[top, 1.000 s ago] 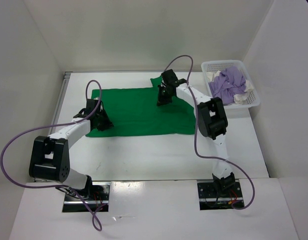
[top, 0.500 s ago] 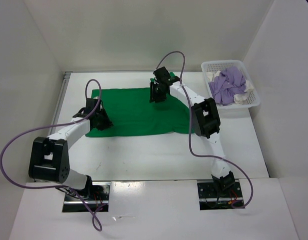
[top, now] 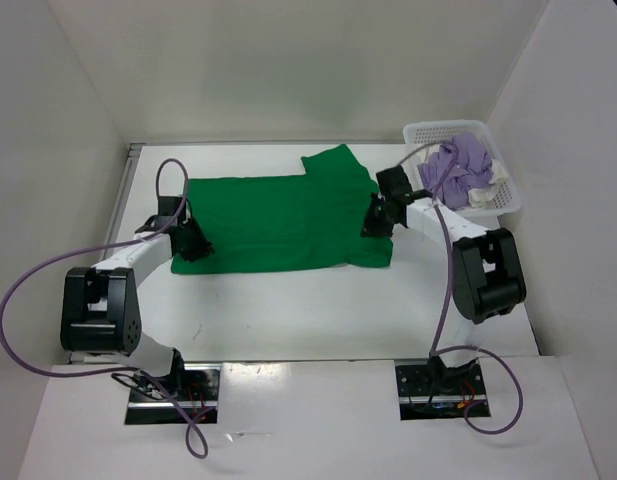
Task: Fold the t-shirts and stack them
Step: Fold the flattened tshirt in 1/3 of the way
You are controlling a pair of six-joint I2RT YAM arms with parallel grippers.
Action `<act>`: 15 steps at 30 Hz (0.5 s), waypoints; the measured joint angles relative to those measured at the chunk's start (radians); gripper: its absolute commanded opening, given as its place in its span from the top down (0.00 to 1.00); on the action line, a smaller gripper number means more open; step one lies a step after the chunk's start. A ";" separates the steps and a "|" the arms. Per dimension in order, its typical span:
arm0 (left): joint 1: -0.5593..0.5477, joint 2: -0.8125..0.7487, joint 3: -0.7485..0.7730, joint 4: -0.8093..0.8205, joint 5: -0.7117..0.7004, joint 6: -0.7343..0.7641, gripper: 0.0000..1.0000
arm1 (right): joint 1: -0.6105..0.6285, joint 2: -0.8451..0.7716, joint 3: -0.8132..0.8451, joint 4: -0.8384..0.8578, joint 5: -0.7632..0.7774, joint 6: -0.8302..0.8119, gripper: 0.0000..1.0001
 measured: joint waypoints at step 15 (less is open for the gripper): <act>0.222 0.110 -0.060 0.082 0.240 -0.084 0.66 | -0.125 -0.015 -0.303 0.110 0.007 0.242 1.00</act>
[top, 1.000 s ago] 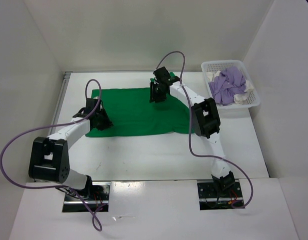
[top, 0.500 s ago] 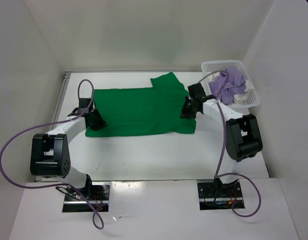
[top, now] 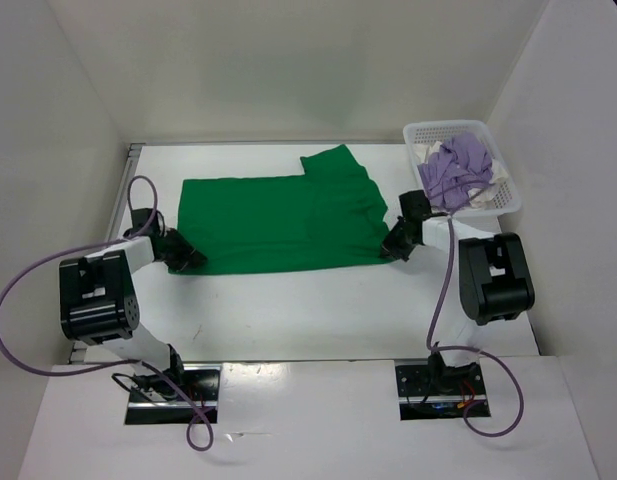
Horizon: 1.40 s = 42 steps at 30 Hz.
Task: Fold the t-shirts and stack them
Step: Fold the flattened tshirt in 1/3 of the way
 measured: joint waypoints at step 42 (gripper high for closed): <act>-0.087 0.290 0.596 -0.090 -0.355 0.089 0.69 | 0.676 0.459 0.651 -0.074 -0.067 -0.159 1.00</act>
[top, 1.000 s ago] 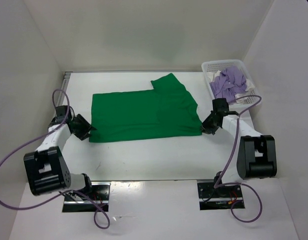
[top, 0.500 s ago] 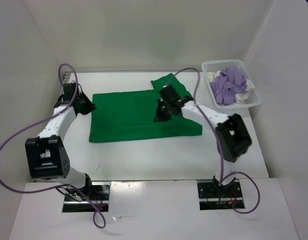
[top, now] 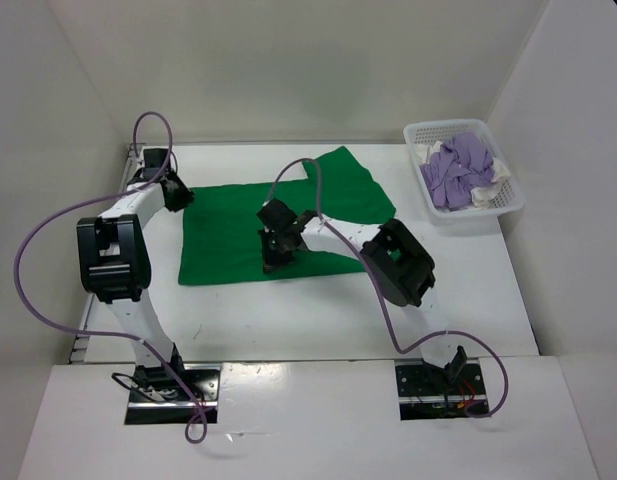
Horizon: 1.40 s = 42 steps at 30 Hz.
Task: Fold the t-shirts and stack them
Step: Fold the flattened tshirt in 1/3 of the way, then grap the side of the flattened tshirt furthest away from the robot with both arms
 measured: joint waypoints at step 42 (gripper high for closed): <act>0.134 0.175 0.083 0.001 -0.074 0.031 0.56 | -0.479 -0.093 0.270 -0.054 -0.042 -0.125 0.86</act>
